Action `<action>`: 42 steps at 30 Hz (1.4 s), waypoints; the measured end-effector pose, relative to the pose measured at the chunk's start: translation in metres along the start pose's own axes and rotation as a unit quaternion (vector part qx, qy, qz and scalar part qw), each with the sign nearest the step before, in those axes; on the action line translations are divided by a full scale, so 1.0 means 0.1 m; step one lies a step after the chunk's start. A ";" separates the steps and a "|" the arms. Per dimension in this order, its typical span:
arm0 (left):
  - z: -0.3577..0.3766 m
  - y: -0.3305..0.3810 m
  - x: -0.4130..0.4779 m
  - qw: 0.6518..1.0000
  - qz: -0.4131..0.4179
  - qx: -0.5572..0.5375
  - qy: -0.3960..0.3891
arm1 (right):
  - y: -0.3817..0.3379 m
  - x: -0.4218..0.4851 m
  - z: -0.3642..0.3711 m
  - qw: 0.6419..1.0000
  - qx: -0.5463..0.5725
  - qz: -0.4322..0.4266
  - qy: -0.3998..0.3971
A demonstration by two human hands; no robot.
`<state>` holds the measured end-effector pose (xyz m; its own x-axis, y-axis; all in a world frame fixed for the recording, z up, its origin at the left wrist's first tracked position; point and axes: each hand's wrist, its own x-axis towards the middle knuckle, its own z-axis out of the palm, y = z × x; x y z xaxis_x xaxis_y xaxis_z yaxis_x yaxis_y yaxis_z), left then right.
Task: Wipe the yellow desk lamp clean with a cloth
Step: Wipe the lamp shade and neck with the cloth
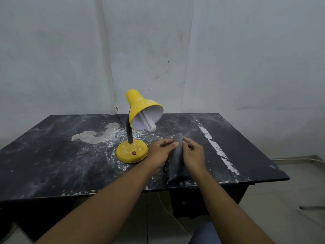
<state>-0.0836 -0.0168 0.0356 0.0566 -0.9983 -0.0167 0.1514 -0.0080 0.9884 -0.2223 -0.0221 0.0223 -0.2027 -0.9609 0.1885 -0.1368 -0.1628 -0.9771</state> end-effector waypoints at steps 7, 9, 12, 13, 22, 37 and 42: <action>-0.11 0.04 -0.10 0.998 0.034 0.049 -0.019 | -0.05 -0.18 0.14 0.996 0.070 0.023 -0.054; -0.21 0.03 -0.14 0.996 0.046 0.073 -0.017 | -0.10 -0.18 0.15 0.994 0.084 0.019 -0.065; -0.52 -0.01 -0.25 0.972 0.103 0.209 0.018 | -0.23 -0.16 0.18 0.995 0.072 -0.011 -0.071; -0.66 -0.04 -0.28 0.956 0.120 0.265 0.034 | -0.27 -0.14 0.18 0.995 0.058 -0.032 -0.068; -1.66 0.86 -0.20 0.919 0.185 0.218 0.272 | -0.89 0.06 0.32 0.979 -0.008 -0.198 -0.040; -1.26 1.74 -0.03 0.850 0.213 0.482 0.005 | -1.45 0.19 0.32 0.890 -0.199 -0.407 -0.044; -1.37 1.68 0.03 0.845 0.234 0.480 0.000 | -1.44 0.30 0.23 0.911 -0.208 -0.354 -0.034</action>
<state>0.0768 -0.0135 0.1806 -0.1110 -0.9056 0.4093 -0.7590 0.3431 0.5533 -0.1867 -0.0322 0.1659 0.1377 -0.6613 0.7373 -0.5684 -0.6624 -0.4880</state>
